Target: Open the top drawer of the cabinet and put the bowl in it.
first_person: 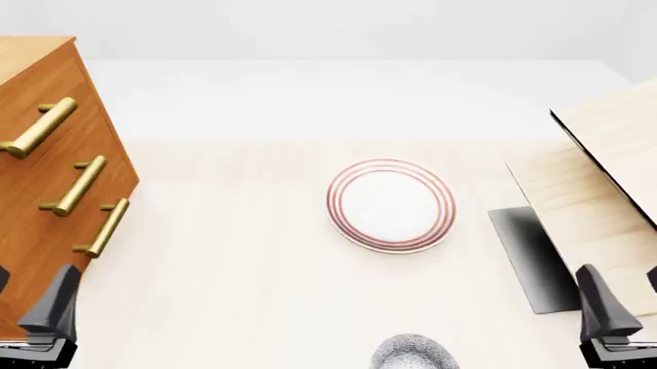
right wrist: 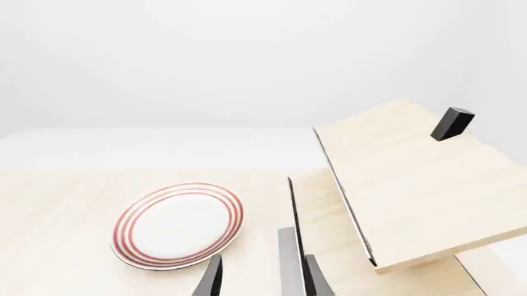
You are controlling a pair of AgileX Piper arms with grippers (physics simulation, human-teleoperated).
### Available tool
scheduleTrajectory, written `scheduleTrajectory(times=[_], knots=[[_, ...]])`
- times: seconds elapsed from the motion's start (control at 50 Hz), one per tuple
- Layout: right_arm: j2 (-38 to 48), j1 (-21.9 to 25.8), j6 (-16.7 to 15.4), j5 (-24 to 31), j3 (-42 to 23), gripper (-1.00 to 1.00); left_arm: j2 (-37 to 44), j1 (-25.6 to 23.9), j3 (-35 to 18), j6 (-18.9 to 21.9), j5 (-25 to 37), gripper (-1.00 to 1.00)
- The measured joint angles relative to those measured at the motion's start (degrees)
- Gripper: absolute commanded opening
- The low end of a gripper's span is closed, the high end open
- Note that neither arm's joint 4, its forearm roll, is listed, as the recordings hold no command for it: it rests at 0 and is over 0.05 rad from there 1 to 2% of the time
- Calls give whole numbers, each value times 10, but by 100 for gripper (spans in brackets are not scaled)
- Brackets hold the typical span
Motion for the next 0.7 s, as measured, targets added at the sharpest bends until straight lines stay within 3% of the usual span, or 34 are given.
scheduleTrajectory(times=[0.7], knots=[[3,0,1,1,-2,100,1,2,-2,10,-1,100]])
